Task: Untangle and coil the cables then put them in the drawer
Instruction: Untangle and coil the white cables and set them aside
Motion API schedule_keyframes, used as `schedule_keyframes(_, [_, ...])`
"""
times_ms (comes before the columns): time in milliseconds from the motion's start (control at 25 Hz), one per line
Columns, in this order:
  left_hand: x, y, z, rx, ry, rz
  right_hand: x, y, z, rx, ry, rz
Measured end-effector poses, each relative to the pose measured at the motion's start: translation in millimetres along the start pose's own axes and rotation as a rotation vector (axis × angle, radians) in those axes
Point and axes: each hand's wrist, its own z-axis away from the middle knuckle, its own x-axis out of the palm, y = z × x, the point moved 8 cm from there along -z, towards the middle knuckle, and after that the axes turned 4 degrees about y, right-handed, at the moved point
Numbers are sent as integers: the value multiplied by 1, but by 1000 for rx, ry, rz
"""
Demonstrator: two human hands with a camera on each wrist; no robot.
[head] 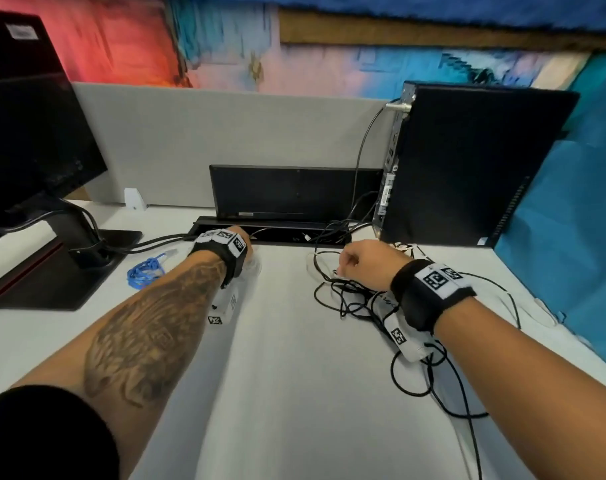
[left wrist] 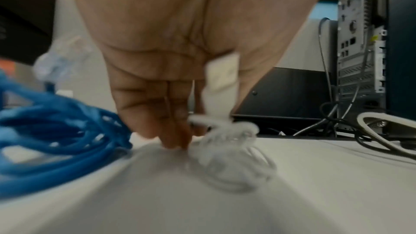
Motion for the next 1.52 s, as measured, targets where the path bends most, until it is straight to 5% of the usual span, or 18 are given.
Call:
schedule_keyframes(120, [-23,36,12,86,144,18,4,3,6,-8,-21,68])
schedule_keyframes(200, [-21,72,23,187,71,252,6,8,9,14,-40,39])
schedule_keyframes(280, [0,103,40,161,-126,549,6,14,12,44,-41,-10])
schedule_keyframes(360, [10,118,51,140,-179,712,6,20,17,58,-59,-22])
schedule_keyframes(560, [-58,116,47,226,210,1281,4,54,32,86,-195,183])
schedule_keyframes(640, [-91,127,61,372,231,1320,-12,54,30,82,-108,119])
schedule_keyframes(800, [-142,161,97,612,218,1230,-61,25,29,-31,302,-197])
schedule_keyframes(1040, [-184,152,117,664,530,1402,-112,12,35,-57,464,-398])
schedule_keyframes(1120, [-167,147,104,565,429,1450,-132,5,39,-73,488,-477])
schedule_keyframes(1280, [-90,189,105,576,-53,1117,-169,-18,47,-178,592,-550])
schedule_keyframes(1400, [-78,199,98,593,17,1230,-178,-25,54,-231,651,-658])
schedule_keyframes(1520, [-87,193,85,519,69,1430,-147,-10,51,-159,541,-622])
